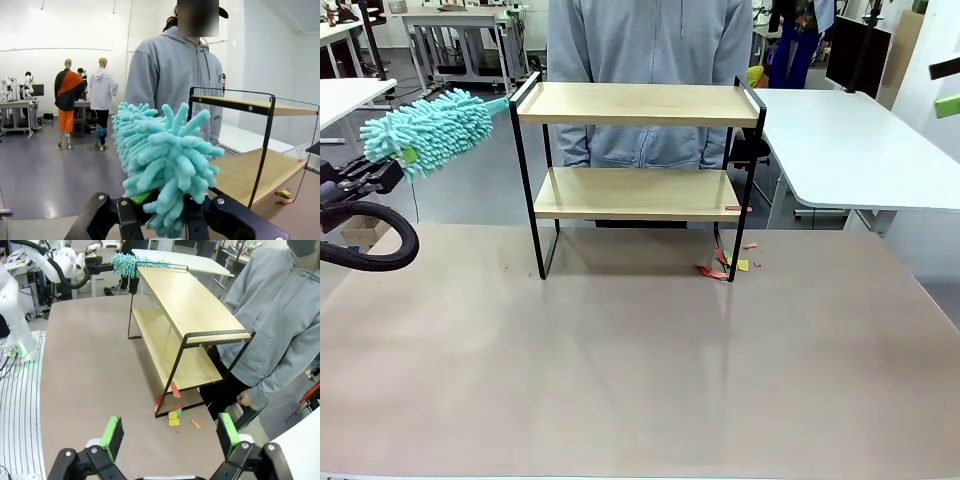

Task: Clean the shelf.
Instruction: Hand the Duster back to the human.

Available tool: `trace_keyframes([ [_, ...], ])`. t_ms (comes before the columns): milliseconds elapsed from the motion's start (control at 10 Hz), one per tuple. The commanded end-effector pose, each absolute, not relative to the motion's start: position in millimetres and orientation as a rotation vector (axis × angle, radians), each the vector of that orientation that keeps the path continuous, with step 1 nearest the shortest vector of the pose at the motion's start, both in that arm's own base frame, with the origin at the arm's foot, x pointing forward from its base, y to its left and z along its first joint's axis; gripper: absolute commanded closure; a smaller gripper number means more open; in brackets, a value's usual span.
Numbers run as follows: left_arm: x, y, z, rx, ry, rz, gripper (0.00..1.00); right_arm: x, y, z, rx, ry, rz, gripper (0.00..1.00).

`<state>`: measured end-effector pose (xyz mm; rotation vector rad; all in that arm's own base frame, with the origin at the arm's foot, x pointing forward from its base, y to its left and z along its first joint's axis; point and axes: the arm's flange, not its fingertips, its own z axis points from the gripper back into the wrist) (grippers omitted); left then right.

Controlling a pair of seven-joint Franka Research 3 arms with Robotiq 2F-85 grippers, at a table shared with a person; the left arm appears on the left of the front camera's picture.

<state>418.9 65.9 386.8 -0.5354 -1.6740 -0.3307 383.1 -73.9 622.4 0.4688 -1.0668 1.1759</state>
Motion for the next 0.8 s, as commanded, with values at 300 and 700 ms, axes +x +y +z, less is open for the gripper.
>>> trace_keyframes([
  [300, 413.6, 74.1, 396.8, -0.540, -1.663, -0.356, 0.87, 382.8, -76.0, 625.8, 0.470, -1.060, 1.188, 0.00],
  [700, 413.6, 74.1, 396.8, -0.540, -1.663, -0.356, 0.87, 382.8, -76.0, 625.8, 0.470, -1.060, 1.188, 0.00],
])
